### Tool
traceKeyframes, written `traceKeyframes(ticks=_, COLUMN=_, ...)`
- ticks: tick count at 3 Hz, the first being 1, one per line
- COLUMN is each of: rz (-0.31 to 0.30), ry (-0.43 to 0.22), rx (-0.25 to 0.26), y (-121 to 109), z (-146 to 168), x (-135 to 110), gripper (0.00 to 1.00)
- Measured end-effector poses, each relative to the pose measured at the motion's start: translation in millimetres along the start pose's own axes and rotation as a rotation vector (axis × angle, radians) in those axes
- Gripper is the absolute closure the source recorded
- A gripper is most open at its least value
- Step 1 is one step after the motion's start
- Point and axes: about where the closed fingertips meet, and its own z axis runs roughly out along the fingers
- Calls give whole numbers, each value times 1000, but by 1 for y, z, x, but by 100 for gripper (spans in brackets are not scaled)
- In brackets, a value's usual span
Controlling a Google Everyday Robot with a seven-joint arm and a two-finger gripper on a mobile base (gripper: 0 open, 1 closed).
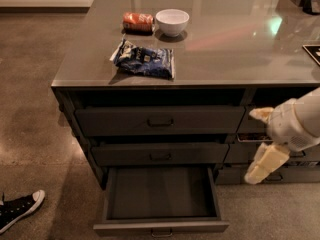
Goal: Close bottom drawer
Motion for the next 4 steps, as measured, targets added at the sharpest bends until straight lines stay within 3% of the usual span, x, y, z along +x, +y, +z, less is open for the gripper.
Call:
traceKeyframes(ticks=1, rz=-25, ry=-89, rx=-67, y=18, z=70, x=38, gripper=0)
traceKeyframes(ticks=2, rz=-26, ry=-83, rx=-66, y=19, z=77, x=43, gripper=0)
traceKeyframes(ticks=3, rz=0, ry=-101, rx=-82, y=28, z=107, x=82, gripper=0)
traceKeyframes(ticks=4, rz=30, ry=-135, rx=-121, y=45, z=158, x=143, gripper=0)
